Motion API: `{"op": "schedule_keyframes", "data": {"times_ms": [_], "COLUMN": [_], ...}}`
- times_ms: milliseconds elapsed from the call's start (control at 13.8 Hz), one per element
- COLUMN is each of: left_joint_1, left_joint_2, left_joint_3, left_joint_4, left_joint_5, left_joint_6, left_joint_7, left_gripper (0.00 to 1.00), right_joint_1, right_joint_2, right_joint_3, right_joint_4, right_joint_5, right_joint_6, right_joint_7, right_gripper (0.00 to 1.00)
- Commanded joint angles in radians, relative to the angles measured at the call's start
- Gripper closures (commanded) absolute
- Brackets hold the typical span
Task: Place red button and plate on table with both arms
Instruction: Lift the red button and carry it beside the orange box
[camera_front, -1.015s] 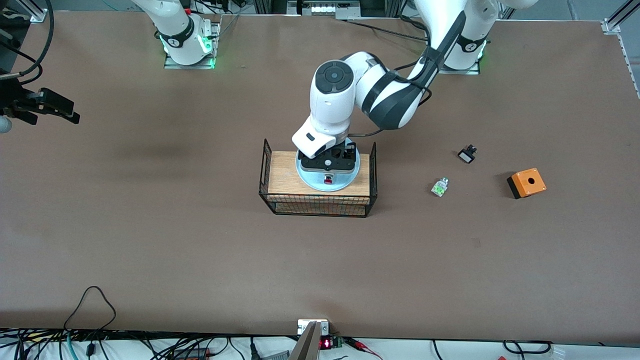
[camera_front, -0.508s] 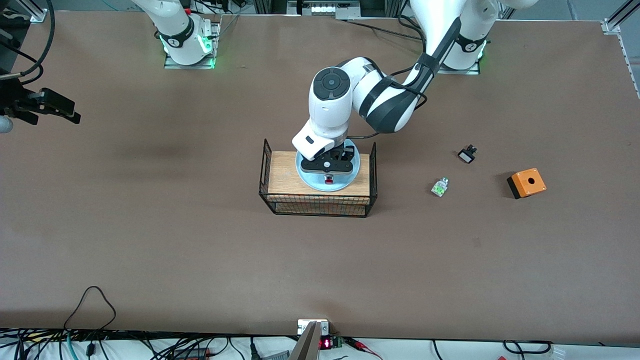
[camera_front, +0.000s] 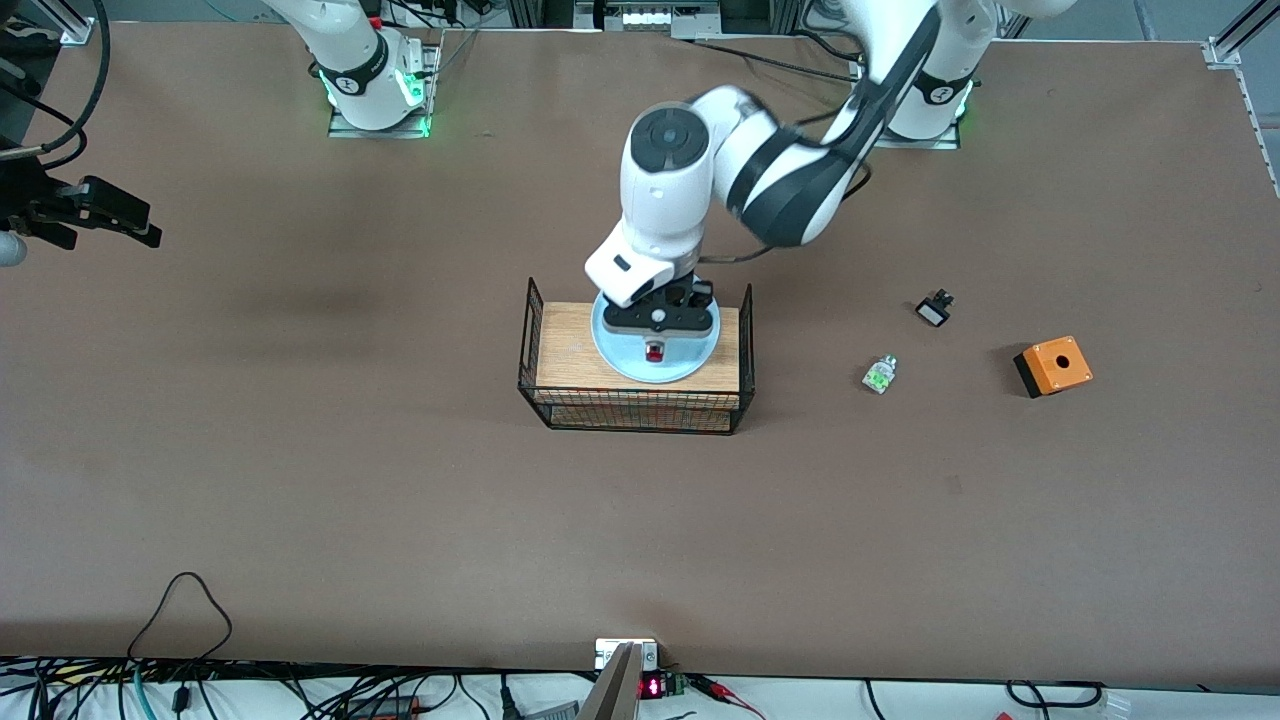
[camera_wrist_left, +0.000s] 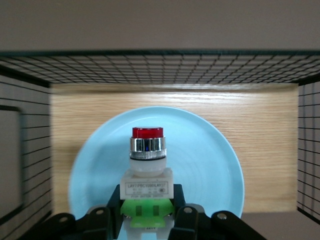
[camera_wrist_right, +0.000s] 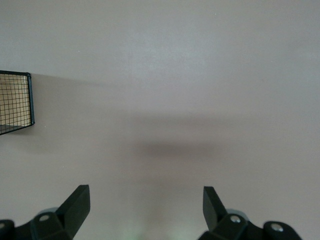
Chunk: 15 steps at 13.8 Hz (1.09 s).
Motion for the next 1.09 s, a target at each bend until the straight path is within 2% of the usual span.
{"op": "schedule_keyframes", "data": {"times_ms": [0,218,290,435,653,1015], "left_joint_1": [0.057,0.190,0.235,0.313,0.336,0.399], "left_joint_2": [-0.113,-0.205,-0.228,-0.257,-0.259,-0.231], "left_joint_3": [-0.024,-0.047,-0.036,-0.020,0.085,0.172], "left_joint_4": [-0.001,-0.003,-0.008,-0.037,-0.081,-0.210], "left_joint_5": [0.006,-0.024,-0.067,-0.081,-0.084,-0.083], "left_joint_6": [-0.120,-0.299,-0.330,-0.367,-0.377,-0.305], "left_joint_7": [0.000,0.192,0.275,0.427,0.622,0.825], "left_gripper": [0.83,0.83,0.82,0.82,0.82,0.82], "right_joint_1": [-0.004,-0.004,-0.002,-0.002,-0.004,-0.004], "right_joint_2": [-0.003,-0.002,-0.002,-0.003,-0.003,-0.003], "right_joint_3": [0.006,0.006,0.006,0.007,0.007,0.007], "right_joint_4": [0.001,0.001,0.001,0.001,0.001,0.004], "right_joint_5": [-0.009,-0.009,-0.009,-0.003,-0.001,0.003], "right_joint_6": [0.003,0.003,0.002,0.002,0.002,0.002], "right_joint_7": [-0.012,-0.012,-0.012,-0.011,-0.011,-0.011], "right_gripper": [0.00,0.00,0.00,0.00,0.00,0.00]}}
